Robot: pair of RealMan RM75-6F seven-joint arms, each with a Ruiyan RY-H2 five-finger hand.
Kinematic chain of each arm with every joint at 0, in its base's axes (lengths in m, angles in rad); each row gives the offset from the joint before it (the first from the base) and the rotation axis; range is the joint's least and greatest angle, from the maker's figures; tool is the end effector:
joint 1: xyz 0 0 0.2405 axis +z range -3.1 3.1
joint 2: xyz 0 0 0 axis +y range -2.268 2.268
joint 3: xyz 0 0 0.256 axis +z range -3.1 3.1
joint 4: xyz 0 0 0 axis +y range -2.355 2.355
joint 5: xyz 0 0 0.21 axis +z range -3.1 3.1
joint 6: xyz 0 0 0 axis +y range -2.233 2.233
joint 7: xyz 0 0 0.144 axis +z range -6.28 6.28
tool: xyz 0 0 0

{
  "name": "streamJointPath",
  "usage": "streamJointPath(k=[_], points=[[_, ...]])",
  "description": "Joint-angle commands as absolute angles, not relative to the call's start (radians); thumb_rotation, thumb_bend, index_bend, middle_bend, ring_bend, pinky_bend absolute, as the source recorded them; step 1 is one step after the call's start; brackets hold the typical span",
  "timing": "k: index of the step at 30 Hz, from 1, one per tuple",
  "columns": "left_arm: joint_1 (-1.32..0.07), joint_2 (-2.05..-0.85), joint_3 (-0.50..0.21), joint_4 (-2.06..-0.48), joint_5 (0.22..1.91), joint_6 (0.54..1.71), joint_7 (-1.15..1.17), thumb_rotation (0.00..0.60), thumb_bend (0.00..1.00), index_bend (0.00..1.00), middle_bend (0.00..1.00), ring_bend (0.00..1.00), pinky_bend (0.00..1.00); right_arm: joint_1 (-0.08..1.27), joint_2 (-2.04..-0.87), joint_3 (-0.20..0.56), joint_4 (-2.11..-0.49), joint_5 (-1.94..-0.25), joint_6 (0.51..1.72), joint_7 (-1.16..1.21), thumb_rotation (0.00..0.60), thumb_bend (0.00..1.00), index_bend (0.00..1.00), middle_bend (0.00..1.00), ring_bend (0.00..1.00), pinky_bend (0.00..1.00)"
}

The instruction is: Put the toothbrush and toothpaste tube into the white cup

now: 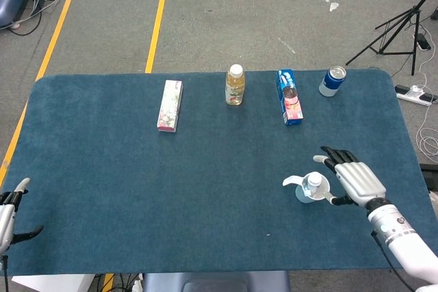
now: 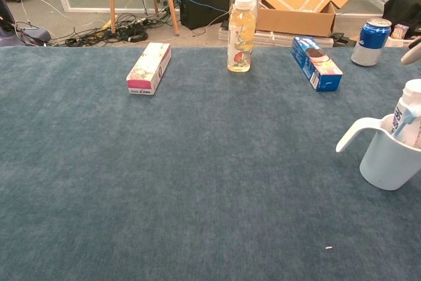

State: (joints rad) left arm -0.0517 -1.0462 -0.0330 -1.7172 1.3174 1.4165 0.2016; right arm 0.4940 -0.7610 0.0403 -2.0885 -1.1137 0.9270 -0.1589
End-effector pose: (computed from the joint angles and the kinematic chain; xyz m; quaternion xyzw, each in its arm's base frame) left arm -0.3301 0.1627 0.1702 -0.5836 -0.4140 -0.2682 0.6450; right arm -0.2163 -0.2467 0.1597 0.6988 -0.4880 0.2610 0.4533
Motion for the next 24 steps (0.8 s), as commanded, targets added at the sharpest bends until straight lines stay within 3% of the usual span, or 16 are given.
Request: streamJointPath(k=[1, 6, 12, 24], points=[[-0.052, -1.047, -0.033, -1.717, 1.317, 1.416, 0.202, 0.600, 0.00, 0.06, 0.26, 0.23, 0.29, 0.484, -0.740, 0.034, -2.110, -1.126, 0.946, -0.186, 0.600, 0.24, 0.18, 0.00, 0.00, 0.02], [-0.050, -1.046, -0.034, -1.718, 1.320, 1.421, 0.200, 0.600, 0.00, 0.06, 0.26, 0.23, 0.29, 0.466, -0.717, 0.007, -2.136, -1.138, 1.025, -0.367, 0.600, 0.24, 0.18, 0.00, 0.00, 0.02], [-0.048, -1.042, -0.034, -1.720, 1.323, 1.427, 0.196, 0.600, 0.00, 0.06, 0.26, 0.23, 0.29, 0.414, -0.796, -0.016, -2.122, -1.156, 1.214, -0.634, 0.600, 0.24, 0.18, 0.00, 0.00, 0.03], [-0.050, -1.040, -0.034, -1.721, 1.348, 1.435, 0.180, 0.600, 0.00, 0.06, 0.26, 0.23, 0.29, 0.274, -1.066, -0.041, -1.791, -1.425, 1.445, -0.576, 0.600, 0.24, 0.18, 0.00, 0.00, 0.04]])
